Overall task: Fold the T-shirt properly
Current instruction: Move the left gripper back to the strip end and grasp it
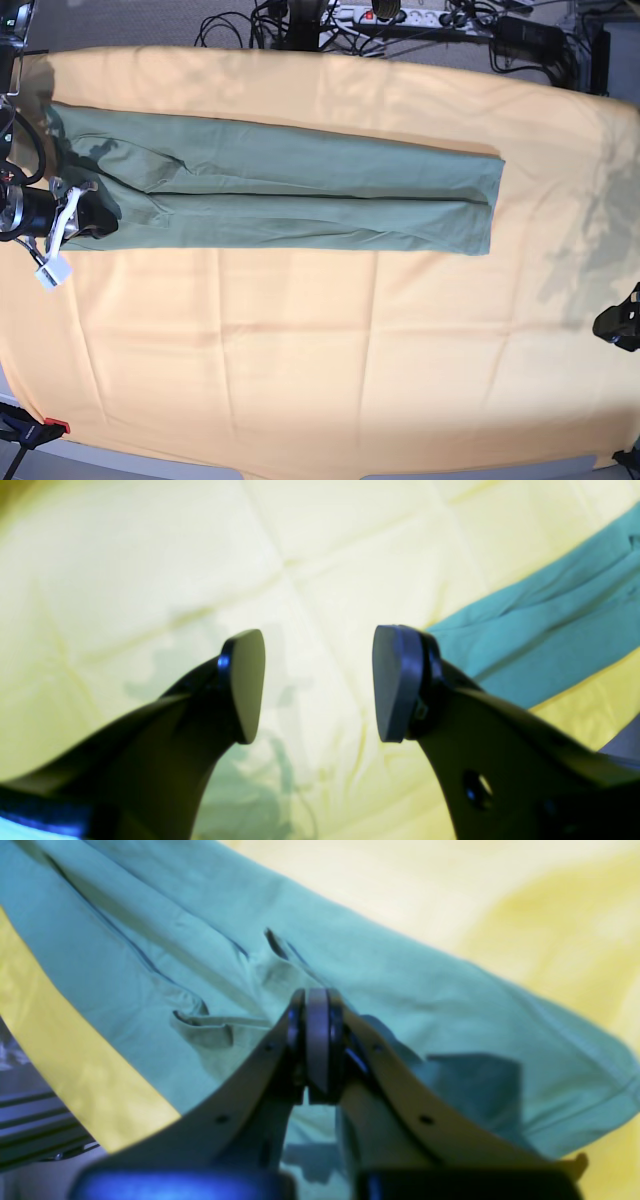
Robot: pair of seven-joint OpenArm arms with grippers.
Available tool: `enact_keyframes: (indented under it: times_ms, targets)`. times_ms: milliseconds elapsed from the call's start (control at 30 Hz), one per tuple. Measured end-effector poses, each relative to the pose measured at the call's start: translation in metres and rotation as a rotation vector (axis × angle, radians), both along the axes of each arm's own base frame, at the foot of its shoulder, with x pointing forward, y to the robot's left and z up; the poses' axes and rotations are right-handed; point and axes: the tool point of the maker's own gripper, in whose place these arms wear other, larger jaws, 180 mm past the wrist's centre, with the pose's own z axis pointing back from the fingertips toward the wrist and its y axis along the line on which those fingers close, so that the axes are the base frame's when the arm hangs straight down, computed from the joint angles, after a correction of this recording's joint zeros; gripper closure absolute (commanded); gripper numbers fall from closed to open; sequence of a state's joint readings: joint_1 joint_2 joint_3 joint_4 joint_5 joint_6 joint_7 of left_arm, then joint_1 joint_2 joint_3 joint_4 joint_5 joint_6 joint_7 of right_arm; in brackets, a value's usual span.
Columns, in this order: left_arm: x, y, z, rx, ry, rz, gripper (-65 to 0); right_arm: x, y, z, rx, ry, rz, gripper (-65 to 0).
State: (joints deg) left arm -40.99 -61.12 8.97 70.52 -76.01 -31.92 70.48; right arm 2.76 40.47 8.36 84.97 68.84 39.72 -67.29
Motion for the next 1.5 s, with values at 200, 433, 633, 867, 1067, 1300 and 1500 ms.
enact_keyframes:
  times_ms: [200,433,633,867,1067,1300,1500]
  targets:
    - [-0.002,0.003,-0.005,0.006,0.019,0.007,-35.6,-0.026,-0.021,-0.043,-0.148,0.036,-0.040,0.0]
    - [-0.010,0.003,-0.030,-0.089,0.046,0.059,-35.6,-0.041,-0.009,-0.069,-0.161,0.049,-0.053,0.0]
    - [-0.039,0.001,-0.067,-0.205,0.127,0.092,-35.6,-0.038,-0.004,-0.068,-0.141,0.036,-0.060,0.0]
    - [-0.068,-0.004,-0.118,-0.259,0.224,0.147,-35.6,-0.036,-0.004,-0.067,-0.139,0.034,-0.063,0.0]
    - [-0.095,-0.027,-0.171,-0.303,0.339,0.173,-35.6,-0.036,-0.003,-0.067,-0.138,0.033,-0.063,0.0]
    - [-0.094,-0.064,-0.190,-0.411,0.341,0.155,-35.6,-0.036,-0.003,-0.066,-0.137,0.031,-0.063,0.0]
    - [-0.089,-0.091,-0.196,-0.487,0.321,0.143,-35.6,-0.035,-0.003,-0.066,-0.137,0.031,-0.063,0.0]
